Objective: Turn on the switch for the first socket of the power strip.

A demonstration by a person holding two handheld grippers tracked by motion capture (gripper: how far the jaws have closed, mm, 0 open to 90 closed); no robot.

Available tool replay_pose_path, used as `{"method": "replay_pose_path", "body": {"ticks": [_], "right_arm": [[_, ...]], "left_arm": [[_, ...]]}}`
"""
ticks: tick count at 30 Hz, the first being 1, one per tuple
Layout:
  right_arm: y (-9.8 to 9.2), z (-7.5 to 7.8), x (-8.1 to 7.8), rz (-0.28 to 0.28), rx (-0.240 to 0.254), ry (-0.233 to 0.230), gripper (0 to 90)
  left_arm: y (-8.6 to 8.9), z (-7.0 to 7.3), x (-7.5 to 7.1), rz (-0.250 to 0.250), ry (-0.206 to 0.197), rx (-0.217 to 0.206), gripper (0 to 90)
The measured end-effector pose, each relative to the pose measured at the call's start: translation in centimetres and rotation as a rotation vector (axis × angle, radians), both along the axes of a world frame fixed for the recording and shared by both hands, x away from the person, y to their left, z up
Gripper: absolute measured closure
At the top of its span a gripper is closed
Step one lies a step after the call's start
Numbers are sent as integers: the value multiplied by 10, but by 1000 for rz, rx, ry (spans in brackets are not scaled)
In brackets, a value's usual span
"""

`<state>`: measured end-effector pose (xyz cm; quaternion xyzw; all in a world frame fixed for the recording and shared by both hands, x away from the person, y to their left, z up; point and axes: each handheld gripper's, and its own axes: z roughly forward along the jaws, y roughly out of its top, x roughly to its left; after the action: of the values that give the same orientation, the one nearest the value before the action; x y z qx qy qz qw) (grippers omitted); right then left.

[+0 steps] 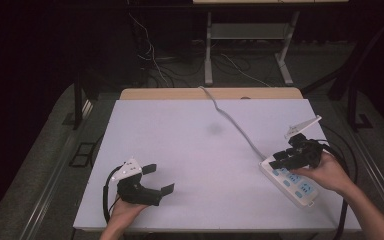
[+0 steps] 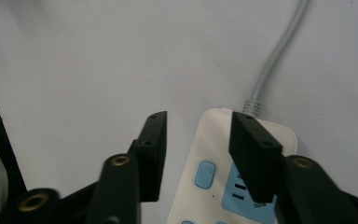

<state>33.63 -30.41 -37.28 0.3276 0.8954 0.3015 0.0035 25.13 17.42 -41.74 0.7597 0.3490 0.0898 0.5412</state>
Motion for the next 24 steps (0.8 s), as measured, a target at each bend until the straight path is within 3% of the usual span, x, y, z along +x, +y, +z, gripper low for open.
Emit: {"method": "replay_pose_path", "body": {"ticks": [2, 7, 17, 24], "right_arm": [[0, -2, 2, 17, -12, 13, 724], [0, -6, 4, 39, -33, 25, 842], [1, -13, 9, 64, -58, 30, 892], [3, -19, 13, 72, -84, 66, 892]], "left_arm": [[0, 0, 0, 0, 1, -1, 10], [0, 0, 0, 0, 3, -1, 10], [-1, -1, 1, -5, 3, 5, 10], [0, -1, 1, -5, 3, 5, 10]]}}
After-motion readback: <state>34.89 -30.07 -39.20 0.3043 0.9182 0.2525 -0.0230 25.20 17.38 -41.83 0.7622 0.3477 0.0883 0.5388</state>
